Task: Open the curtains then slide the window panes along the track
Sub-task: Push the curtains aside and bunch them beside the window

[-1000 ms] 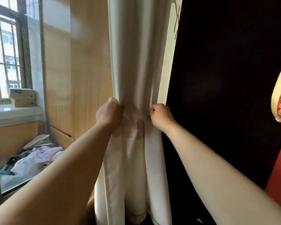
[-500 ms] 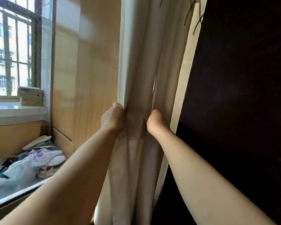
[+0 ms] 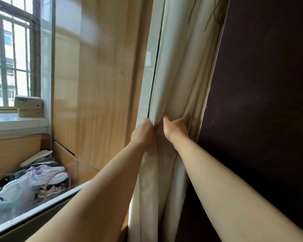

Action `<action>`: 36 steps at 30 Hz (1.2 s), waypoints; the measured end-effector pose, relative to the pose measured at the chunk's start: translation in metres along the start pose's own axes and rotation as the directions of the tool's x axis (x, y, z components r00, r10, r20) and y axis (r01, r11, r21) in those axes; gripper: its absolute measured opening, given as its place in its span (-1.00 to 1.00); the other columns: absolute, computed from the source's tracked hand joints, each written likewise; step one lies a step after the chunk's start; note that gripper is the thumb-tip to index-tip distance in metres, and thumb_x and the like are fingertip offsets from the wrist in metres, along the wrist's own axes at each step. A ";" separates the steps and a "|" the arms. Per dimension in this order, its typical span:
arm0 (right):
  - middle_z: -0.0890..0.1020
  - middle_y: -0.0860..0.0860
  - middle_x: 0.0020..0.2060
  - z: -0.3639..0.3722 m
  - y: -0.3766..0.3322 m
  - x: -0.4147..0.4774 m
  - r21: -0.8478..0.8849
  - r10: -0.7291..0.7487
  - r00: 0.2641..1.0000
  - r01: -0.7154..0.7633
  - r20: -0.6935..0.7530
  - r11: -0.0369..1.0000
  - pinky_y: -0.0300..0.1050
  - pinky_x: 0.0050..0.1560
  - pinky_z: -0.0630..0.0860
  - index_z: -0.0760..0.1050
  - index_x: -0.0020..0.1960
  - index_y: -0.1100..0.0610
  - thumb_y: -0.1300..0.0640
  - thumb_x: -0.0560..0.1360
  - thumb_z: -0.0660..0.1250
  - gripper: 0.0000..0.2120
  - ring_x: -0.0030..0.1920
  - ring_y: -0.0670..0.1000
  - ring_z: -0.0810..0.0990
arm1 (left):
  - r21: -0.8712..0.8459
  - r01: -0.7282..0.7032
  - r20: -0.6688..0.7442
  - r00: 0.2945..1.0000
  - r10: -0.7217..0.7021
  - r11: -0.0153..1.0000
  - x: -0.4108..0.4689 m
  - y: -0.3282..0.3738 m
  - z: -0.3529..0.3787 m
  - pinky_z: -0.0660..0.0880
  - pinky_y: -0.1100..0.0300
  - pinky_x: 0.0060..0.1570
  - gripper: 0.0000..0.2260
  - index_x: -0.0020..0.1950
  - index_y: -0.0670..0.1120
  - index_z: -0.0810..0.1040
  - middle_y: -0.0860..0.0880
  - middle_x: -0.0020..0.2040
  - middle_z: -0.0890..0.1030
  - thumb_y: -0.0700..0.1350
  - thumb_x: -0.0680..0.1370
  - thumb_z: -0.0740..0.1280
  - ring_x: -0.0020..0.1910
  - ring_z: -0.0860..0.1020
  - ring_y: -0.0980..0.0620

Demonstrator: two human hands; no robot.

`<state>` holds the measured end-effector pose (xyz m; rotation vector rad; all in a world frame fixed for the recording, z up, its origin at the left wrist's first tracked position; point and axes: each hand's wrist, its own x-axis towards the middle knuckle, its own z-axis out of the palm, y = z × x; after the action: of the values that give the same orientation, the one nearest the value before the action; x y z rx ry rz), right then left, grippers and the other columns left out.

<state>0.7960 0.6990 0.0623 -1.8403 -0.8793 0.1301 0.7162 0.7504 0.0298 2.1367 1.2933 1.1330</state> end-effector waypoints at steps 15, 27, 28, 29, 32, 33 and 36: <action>0.46 0.28 0.29 -0.010 -0.021 -0.003 -0.407 -0.681 0.732 0.627 0.017 0.665 0.03 0.04 0.49 -0.24 0.58 0.06 0.15 0.59 0.05 -0.33 0.09 0.27 0.57 | 0.332 -0.138 -0.003 0.989 0.147 0.933 -0.010 -0.022 0.028 0.40 0.02 -0.32 -0.92 -0.01 -0.17 0.27 -0.21 -0.11 0.64 -0.32 0.54 0.08 -0.19 0.61 -0.28; 0.58 0.22 0.19 0.002 -0.033 0.035 -0.524 -0.587 0.809 0.502 0.005 0.688 0.07 0.08 0.47 0.00 0.57 0.10 0.34 0.60 -0.04 -0.44 0.18 0.24 0.55 | 0.350 -0.150 0.050 0.989 0.141 0.925 0.029 -0.022 0.055 0.49 -0.01 -0.22 -0.83 0.11 -0.22 0.33 -0.20 -0.05 0.63 -0.29 0.53 0.12 -0.12 0.62 -0.28; 0.57 0.23 0.20 0.004 -0.034 0.042 -0.518 -0.565 0.825 0.481 -0.006 0.707 0.09 0.11 0.48 0.02 0.57 0.09 0.34 0.60 -0.04 -0.45 0.19 0.26 0.55 | 0.336 -0.145 0.061 0.989 0.133 0.931 0.034 -0.020 0.057 0.46 -0.01 -0.22 -0.81 0.13 -0.22 0.34 -0.21 -0.03 0.63 -0.27 0.53 0.13 -0.10 0.61 -0.29; 0.55 0.24 0.21 0.006 -0.034 0.047 -0.507 -0.537 0.844 0.458 -0.012 0.731 0.10 0.12 0.49 0.04 0.56 0.08 0.33 0.60 -0.05 -0.46 0.20 0.26 0.54 | 0.334 -0.151 0.073 0.988 0.134 0.930 0.039 -0.017 0.060 0.44 -0.01 -0.22 -0.80 0.14 -0.22 0.35 -0.22 -0.02 0.64 -0.26 0.53 0.15 -0.08 0.61 -0.29; 0.52 0.25 0.24 0.010 -0.032 0.062 -0.472 -0.455 0.890 0.393 -0.020 0.789 0.08 0.16 0.47 0.09 0.54 0.06 0.33 0.60 -0.06 -0.48 0.24 0.26 0.51 | 0.357 -0.177 0.142 0.981 0.134 0.917 0.051 -0.012 0.070 0.46 -0.02 -0.15 -0.74 0.23 -0.24 0.33 -0.23 0.06 0.62 -0.26 0.54 0.13 -0.01 0.61 -0.29; 0.52 0.25 0.24 0.011 -0.031 0.065 -0.462 -0.434 0.901 0.373 -0.027 0.804 0.08 0.16 0.47 0.12 0.53 0.07 0.32 0.61 -0.05 -0.49 0.24 0.26 0.50 | 0.366 -0.183 0.163 0.978 0.131 0.912 0.054 -0.012 0.073 0.49 -0.04 -0.11 -0.73 0.24 -0.23 0.33 -0.22 0.08 0.62 -0.24 0.54 0.13 0.00 0.61 -0.29; 0.52 0.24 0.24 0.013 -0.031 0.073 -0.440 -0.405 0.913 0.347 -0.044 0.828 0.08 0.15 0.48 0.18 0.49 0.11 0.33 0.60 -0.03 -0.52 0.25 0.26 0.50 | 0.362 -0.182 0.196 0.974 0.116 0.914 0.063 -0.010 0.081 0.50 -0.05 -0.09 -0.71 0.25 -0.22 0.32 -0.20 0.10 0.61 -0.20 0.54 0.17 0.01 0.60 -0.27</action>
<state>0.8267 0.7602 0.1046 -1.9969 -1.2278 -0.4698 0.7914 0.8160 0.0021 2.5886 1.3756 0.7757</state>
